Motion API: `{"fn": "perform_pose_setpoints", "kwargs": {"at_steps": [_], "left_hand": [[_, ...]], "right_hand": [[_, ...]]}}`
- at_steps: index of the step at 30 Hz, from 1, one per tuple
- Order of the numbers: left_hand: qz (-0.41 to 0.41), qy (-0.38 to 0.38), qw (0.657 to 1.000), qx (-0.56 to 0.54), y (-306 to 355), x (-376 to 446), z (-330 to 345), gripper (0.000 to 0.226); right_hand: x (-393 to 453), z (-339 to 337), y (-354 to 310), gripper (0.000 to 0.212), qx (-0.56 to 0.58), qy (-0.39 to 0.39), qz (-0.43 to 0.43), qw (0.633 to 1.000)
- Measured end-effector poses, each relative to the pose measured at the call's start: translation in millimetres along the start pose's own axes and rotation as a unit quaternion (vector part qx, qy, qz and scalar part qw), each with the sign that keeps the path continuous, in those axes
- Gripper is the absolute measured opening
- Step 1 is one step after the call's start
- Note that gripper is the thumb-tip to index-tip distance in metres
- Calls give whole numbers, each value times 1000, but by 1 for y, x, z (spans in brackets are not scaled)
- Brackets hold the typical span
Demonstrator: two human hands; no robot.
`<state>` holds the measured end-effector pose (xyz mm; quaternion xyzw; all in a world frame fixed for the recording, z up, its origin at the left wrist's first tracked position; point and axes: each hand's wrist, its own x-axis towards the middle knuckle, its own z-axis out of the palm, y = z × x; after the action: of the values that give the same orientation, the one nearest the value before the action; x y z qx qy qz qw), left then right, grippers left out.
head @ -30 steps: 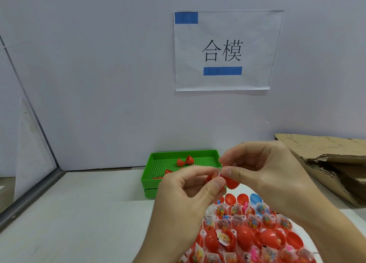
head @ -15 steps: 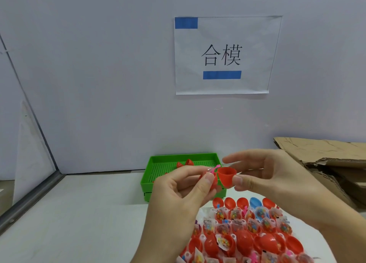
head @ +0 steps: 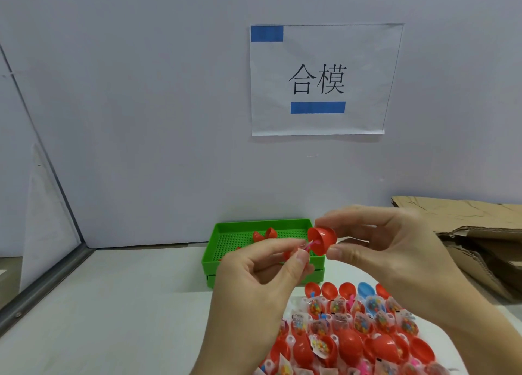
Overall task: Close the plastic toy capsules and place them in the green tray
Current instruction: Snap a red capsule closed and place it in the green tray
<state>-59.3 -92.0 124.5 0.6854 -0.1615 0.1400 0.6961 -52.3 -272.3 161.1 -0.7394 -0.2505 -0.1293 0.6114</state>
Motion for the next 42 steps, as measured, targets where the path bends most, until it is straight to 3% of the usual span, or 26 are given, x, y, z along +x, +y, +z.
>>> {"fn": "perform_pose_setpoints", "kwargs": {"at_steps": [13, 21, 27, 31, 35, 42], "left_hand": [[112, 81, 977, 163, 8, -6, 7, 27], [134, 49, 964, 222, 8, -5, 7, 30], [69, 53, 983, 163, 3, -6, 4, 47], [32, 51, 995, 85, 0, -1, -1, 39], [36, 7, 999, 24, 4, 1, -5, 30], [69, -17, 996, -56, 6, 2, -6, 36]], "right_hand": [[0, 6, -2, 28, -3, 11, -48, 999], [1, 17, 1, 43, -84, 29, -60, 994], [1, 17, 4, 43, -114, 42, -62, 991], [2, 17, 4, 40, -88, 48, -68, 993], [2, 16, 3, 38, -49, 48, -71, 995], [0, 18, 0, 32, -6, 41, -56, 998]]}}
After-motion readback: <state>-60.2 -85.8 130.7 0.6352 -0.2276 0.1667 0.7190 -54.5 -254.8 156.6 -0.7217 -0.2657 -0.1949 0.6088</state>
